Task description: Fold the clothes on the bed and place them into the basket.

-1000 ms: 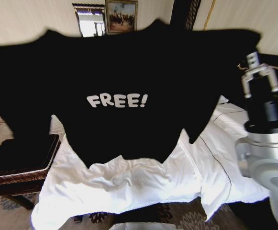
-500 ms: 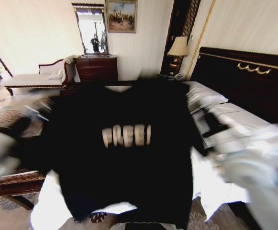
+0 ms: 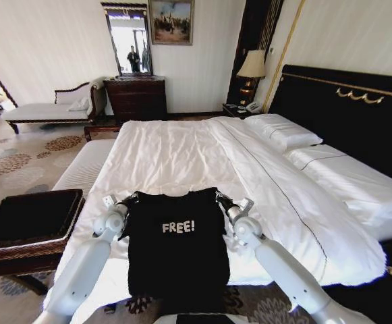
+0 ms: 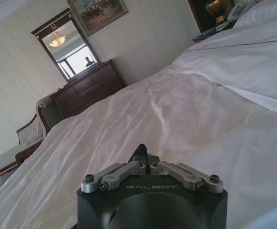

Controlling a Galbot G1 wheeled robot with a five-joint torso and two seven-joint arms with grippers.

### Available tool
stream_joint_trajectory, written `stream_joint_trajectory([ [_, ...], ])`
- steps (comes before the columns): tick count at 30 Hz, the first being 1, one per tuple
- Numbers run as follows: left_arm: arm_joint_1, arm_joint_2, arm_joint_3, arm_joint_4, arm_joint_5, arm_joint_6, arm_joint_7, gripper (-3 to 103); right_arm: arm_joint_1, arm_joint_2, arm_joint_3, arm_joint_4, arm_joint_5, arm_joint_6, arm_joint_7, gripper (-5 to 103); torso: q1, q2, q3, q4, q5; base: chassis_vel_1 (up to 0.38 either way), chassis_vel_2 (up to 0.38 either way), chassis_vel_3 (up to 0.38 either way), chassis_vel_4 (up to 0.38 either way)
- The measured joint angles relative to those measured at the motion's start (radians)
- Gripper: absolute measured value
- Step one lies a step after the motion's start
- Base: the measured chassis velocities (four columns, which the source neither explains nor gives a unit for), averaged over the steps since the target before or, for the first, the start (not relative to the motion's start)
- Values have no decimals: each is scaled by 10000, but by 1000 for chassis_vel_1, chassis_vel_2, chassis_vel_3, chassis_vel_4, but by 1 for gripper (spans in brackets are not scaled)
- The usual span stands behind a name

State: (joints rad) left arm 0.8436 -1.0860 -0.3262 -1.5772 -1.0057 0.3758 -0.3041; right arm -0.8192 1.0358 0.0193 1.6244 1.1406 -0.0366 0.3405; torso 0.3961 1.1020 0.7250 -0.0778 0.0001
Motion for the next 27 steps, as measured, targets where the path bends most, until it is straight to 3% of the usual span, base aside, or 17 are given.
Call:
stream_joint_trajectory([
  [9,-858,-218,-186,917,-222,-327,544,0,922,70,47,-899,157,597,-851,0,-1,3,-3,1,-1,0,0,0,0],
  [14,-1098,-792,265,2448,666,-675,886,0,1428,605,-659,-2584,-290,813,-971,0,2,2,0,1,-1,0,0,0,0],
  [18,-1101,-1246,254,2989,1068,-804,977,0,1506,981,-918,-3264,-674,936,-1127,0,2,2,0,-1,-1,0,0,0,0],
  [22,-1041,-1439,203,3157,1271,-839,1000,0,1507,1170,-1026,-3481,-816,963,-1156,0,0,2,-1,-1,-1,0,0,0,0],
  [27,-799,-1488,114,3011,1326,-517,529,0,1383,1281,-1065,-3324,-859,602,-574,0,1,2,-2,-2,0,0,0,0,0],
])
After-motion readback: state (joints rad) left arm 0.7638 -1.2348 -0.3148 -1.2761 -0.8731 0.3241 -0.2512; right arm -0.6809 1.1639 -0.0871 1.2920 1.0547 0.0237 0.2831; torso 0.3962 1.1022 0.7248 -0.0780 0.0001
